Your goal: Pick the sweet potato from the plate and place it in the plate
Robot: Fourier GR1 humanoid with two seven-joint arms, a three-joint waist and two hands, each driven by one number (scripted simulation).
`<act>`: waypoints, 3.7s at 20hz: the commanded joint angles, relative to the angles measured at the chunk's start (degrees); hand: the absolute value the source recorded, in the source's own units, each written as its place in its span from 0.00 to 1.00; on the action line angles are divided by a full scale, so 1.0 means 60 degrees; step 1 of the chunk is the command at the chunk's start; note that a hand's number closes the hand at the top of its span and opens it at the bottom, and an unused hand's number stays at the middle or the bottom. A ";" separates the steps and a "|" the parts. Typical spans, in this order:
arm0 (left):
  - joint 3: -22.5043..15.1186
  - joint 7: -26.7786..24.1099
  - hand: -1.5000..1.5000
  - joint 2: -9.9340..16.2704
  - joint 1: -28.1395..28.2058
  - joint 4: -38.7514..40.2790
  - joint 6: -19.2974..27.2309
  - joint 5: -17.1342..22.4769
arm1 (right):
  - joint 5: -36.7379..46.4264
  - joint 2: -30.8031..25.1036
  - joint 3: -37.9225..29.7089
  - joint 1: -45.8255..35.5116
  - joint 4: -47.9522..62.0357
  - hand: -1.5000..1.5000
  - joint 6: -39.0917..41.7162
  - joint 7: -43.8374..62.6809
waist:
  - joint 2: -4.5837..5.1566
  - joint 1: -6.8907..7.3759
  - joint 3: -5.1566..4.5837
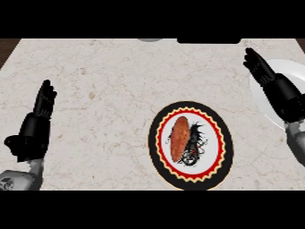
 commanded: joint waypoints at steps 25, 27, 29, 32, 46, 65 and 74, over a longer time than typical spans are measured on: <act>0.0587 0.2575 0.50 0.0136 -0.0511 0.0623 -0.2003 0.0769 | 0.2943 0.1182 0.0711 0.1061 0.1018 0.00 0.0369 -0.2295 | 0.0208 -0.0114 -0.0054; 0.0716 0.1899 0.50 -0.0196 -0.0871 0.1582 -0.2165 0.0584 | 0.3380 0.1325 0.1071 0.1522 -0.0098 0.00 0.0203 -0.1527 | 0.0211 -0.0192 -0.0059; 0.0576 0.2678 0.50 -0.0271 -0.0471 0.0527 -0.1916 0.0472 | 0.3561 0.1242 0.1026 0.1722 -0.0413 0.00 0.0497 -0.1141 | 0.0202 -0.0150 -0.0054; 0.0984 0.2347 0.50 -0.0181 -0.0994 0.1318 -0.2222 0.0602 | 0.3660 0.0977 0.1122 0.1121 0.0013 0.00 0.1406 -0.0649 | 0.0220 -0.0150 -0.0055; 0.1250 0.2255 0.50 -0.0421 -0.0544 0.1058 -0.2744 0.0291 | 0.6053 0.1673 0.2068 0.0351 -0.0827 0.00 0.2601 0.2641 | 0.0218 -0.0132 -0.0056; 0.1930 0.3081 0.50 -0.1211 -0.1177 0.1124 -0.2938 -0.0701 | 0.8621 0.3930 0.0965 -0.0503 0.0903 0.00 0.3844 0.2886 | 0.0224 -0.0137 -0.0052; 0.2129 0.2687 0.50 -0.1395 -0.0796 0.1172 -0.3207 -0.0672 | 0.9451 0.4240 0.1532 -0.0715 0.2364 1.00 0.4089 0.1180 | 0.0235 -0.0089 -0.0051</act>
